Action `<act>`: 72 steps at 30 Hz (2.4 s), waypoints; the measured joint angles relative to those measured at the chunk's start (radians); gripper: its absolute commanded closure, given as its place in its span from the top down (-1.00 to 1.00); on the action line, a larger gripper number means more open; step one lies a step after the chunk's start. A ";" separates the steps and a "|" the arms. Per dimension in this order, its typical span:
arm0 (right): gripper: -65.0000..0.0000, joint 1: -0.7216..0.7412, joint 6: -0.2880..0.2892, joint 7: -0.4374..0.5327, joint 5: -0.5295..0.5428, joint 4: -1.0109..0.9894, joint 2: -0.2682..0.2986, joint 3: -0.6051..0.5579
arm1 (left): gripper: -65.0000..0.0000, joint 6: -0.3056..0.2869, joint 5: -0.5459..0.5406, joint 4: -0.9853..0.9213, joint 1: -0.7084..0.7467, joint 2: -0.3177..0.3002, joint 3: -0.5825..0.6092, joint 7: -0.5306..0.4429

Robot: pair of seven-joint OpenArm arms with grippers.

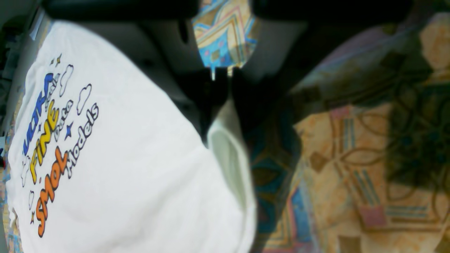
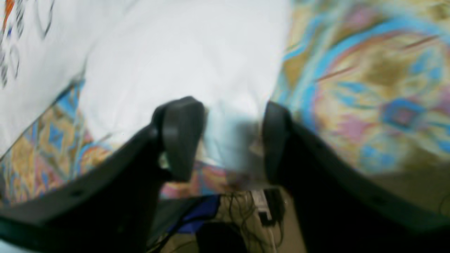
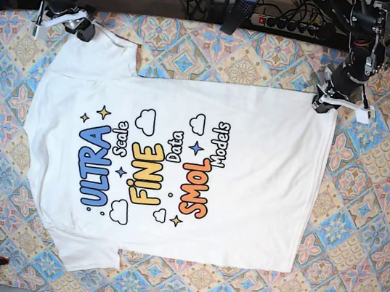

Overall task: Fold the T-shirt properly
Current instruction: 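Lower both grippers onto the shirt's collar-end corners and grasp them, then pull both grippers back, dragging the shirt toward the arms, then fold the collar edge over the shirt body with both grippers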

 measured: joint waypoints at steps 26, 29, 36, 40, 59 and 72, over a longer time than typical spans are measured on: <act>-0.99 -0.164 0.019 -0.008 0.118 0.030 -0.002 0.066 | -1.00 -0.042 -0.032 0.027 0.163 -0.067 -0.003 -0.028; -0.99 -0.208 0.108 -0.004 0.121 0.065 0.002 0.066 | -1.00 -0.031 -0.021 0.070 0.211 -0.085 0.000 -0.016; -0.99 -0.288 0.164 -0.011 0.117 0.131 -0.008 0.096 | -1.00 0.013 0.014 0.177 0.319 -0.086 -0.002 0.014; -0.99 -0.336 0.163 -0.010 0.120 0.196 -0.041 0.145 | -1.00 0.017 0.017 0.211 0.361 -0.089 -0.028 0.031; -1.00 -0.184 0.171 -0.207 0.120 0.374 -0.060 0.206 | -1.00 0.021 0.014 0.299 0.269 -0.085 -0.117 0.034; -1.00 0.131 0.169 -0.327 0.117 0.340 -0.060 0.222 | -1.00 0.027 0.020 0.288 0.051 -0.083 -0.112 0.077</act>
